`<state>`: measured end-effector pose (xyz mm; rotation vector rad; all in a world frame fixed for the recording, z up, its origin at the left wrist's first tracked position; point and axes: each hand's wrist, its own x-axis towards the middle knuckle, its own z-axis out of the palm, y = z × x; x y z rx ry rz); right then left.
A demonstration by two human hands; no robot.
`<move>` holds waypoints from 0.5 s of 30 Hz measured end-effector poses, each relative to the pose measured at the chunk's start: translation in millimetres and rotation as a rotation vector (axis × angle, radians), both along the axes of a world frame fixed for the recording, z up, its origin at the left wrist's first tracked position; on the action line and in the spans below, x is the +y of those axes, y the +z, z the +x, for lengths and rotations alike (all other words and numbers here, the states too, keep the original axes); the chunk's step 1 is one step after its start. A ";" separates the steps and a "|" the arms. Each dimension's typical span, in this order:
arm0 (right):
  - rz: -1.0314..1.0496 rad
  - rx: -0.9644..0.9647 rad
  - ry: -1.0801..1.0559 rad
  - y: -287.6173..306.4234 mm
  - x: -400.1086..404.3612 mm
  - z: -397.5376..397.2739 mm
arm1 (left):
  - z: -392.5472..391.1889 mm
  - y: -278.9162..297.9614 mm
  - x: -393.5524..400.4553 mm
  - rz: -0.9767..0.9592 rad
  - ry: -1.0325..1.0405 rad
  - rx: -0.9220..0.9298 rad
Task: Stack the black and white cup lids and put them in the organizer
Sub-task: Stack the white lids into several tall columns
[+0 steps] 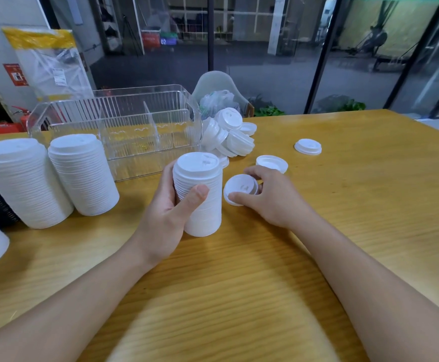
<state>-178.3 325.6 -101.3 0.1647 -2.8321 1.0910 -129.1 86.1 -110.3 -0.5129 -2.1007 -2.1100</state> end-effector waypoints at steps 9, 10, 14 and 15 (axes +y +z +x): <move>0.014 0.019 0.045 0.5 -0.3 1.5 | -1.3 -1.1 -0.6 -0.004 -0.007 0.004; -0.017 0.032 0.025 3.0 0.7 1.3 | -1.3 -1.0 -0.7 -0.005 -0.007 0.003; -0.418 0.077 0.019 23.4 2.1 7.5 | -0.8 -1.0 -0.4 -0.002 -0.018 -0.002; -0.515 0.082 0.044 30.3 -0.2 12.3 | -0.6 -1.0 -0.2 -0.004 -0.026 -0.003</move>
